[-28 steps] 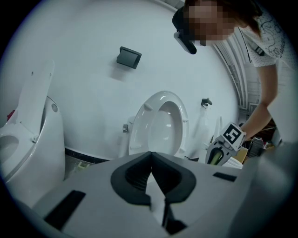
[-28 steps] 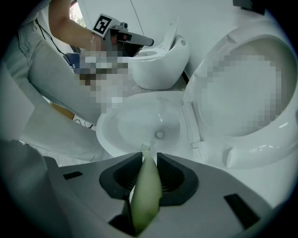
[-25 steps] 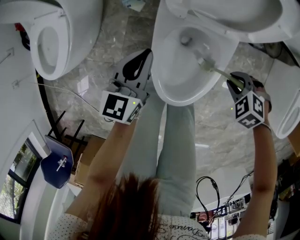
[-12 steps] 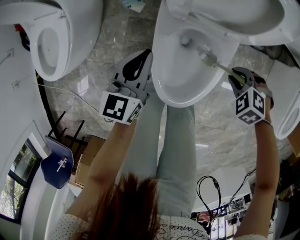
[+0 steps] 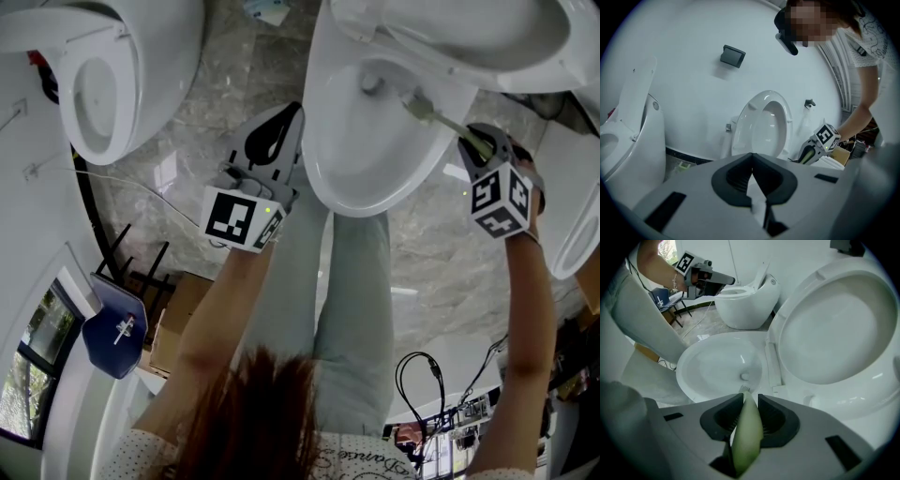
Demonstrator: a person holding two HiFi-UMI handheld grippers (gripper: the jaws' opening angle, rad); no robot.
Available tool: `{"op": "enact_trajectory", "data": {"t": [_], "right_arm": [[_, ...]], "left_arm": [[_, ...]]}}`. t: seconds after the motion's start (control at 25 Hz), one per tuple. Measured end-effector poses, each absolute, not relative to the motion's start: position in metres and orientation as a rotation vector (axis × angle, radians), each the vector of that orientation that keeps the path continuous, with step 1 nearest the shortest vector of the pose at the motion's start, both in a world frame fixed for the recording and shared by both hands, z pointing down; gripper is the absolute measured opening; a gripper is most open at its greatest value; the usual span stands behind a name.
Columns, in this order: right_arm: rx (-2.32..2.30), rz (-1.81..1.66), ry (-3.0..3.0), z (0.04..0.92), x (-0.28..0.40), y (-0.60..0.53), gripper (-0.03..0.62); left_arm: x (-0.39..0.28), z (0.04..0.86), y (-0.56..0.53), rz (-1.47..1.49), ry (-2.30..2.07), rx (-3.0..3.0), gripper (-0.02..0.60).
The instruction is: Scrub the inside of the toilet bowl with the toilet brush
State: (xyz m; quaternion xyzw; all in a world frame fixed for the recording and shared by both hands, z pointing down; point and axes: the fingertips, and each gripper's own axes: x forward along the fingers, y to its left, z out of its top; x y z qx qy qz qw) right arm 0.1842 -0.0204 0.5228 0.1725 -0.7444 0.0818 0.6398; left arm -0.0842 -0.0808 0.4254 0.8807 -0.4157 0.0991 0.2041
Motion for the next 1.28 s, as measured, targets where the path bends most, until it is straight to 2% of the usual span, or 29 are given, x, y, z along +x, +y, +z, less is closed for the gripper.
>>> {"op": "enact_trajectory", "data": {"t": [0.4, 0.84, 1.28], "right_arm": [[0.583, 0.291, -1.723, 0.525, 0.192, -0.032, 0.107], [0.813, 0.348, -1.814, 0.525, 0.163, -0.064, 0.107], [0.853, 0.384, -1.863, 0.519, 0.148, -0.071, 0.109]], "left_arm": [[-0.082, 0.427, -0.081, 0.281, -1.142, 2.461, 0.002], [-0.081, 0.427, -0.085, 0.283, -1.135, 2.462, 0.002], [-0.087, 0.430, -0.084, 0.288, -1.151, 2.452, 0.002]]}}
